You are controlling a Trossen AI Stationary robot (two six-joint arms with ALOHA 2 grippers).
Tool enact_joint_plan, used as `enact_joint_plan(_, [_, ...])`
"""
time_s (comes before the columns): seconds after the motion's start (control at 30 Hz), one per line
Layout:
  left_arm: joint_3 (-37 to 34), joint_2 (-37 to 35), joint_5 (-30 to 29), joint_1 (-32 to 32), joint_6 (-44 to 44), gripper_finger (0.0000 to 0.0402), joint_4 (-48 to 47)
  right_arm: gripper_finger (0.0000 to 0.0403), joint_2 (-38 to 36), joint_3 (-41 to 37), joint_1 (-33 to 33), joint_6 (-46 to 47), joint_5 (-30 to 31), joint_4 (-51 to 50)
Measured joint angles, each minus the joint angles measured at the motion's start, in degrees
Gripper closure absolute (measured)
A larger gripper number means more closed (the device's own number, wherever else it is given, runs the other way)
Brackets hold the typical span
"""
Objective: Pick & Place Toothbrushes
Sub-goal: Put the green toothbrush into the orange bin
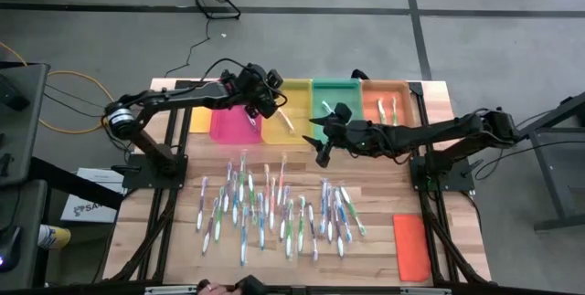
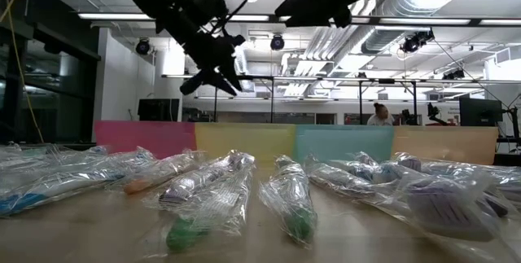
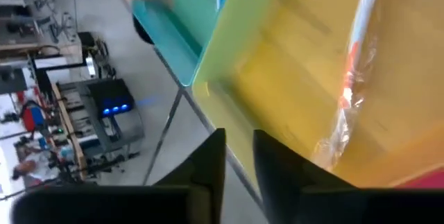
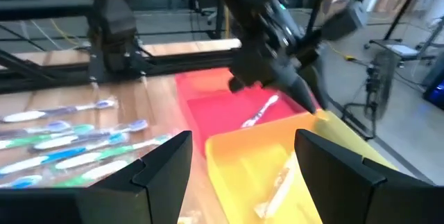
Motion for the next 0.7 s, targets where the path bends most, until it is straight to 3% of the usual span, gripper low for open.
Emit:
enact_joint_plan(0.17, [0.00,-2.57,2.06,-0.68,-2.81,0.0396,-5.18,0.0154,0.00,0.00,-0.07,1.61,0.58,-3.05])
enact_joint_plan(0.53, [-0.14,-6.85,2.98,-1.95,-10.36,0.0401,-16.80,0.0154,0.02,0.00,2.47,3.23,1.53,-5.82])
enact_joint_plan(0.7, [-3.48,-9.82,3.72,-2.64,-12.47,0.0401,-16.73,0.0154,-0.04,0.00,3.47,4.66,2.05,-7.90])
